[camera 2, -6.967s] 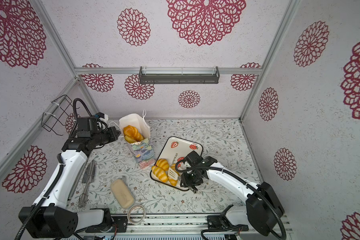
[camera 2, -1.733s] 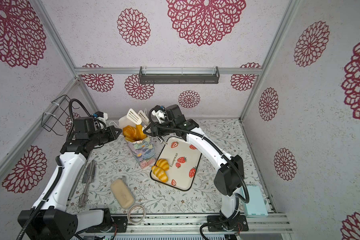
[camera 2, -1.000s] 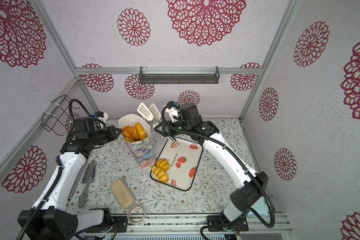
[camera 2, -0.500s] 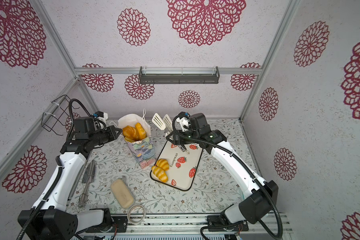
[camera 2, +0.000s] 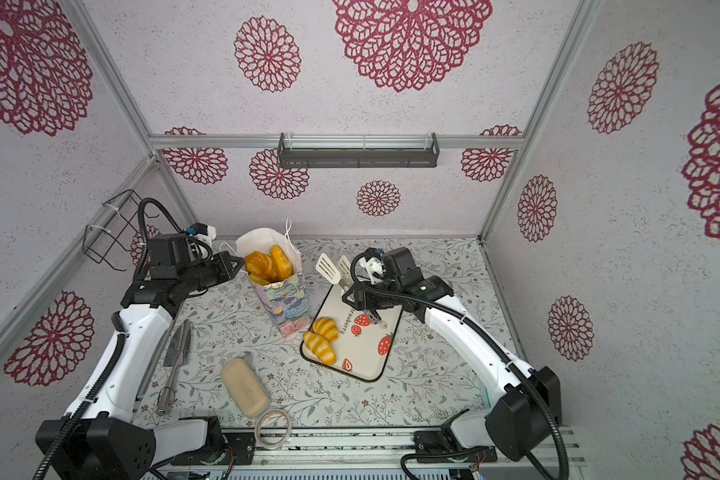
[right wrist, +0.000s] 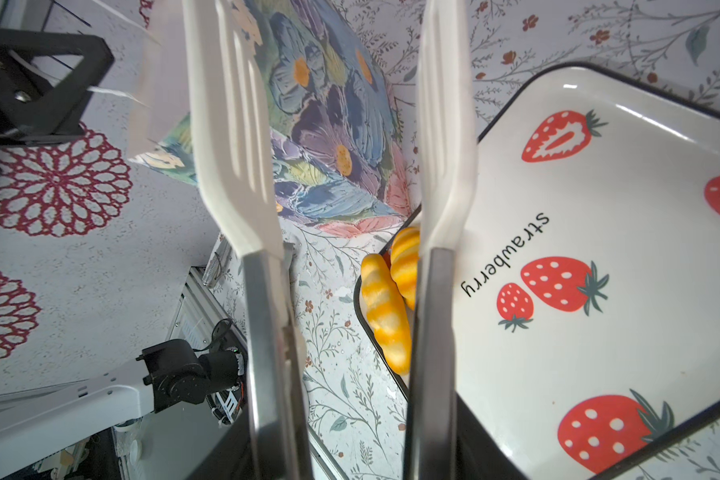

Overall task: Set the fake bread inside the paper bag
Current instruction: 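Move the empty tongs back over the striped buns on the tray, then lower the tongs onto the round striped bun and pinch it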

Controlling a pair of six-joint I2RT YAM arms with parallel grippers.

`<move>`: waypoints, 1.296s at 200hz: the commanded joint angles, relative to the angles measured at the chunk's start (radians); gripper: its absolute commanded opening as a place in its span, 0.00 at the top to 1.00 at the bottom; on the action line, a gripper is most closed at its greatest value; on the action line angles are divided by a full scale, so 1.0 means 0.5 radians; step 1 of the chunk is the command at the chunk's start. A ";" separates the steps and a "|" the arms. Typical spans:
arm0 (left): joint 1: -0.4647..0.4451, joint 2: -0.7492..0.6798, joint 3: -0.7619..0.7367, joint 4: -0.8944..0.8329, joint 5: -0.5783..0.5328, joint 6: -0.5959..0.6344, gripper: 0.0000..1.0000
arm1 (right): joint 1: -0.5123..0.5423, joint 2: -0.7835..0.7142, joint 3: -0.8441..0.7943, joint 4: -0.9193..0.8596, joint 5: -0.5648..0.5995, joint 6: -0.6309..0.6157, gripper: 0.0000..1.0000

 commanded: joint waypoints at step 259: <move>0.014 -0.018 -0.018 0.048 -0.007 -0.004 1.00 | 0.130 0.088 -0.415 0.098 0.159 -0.035 0.46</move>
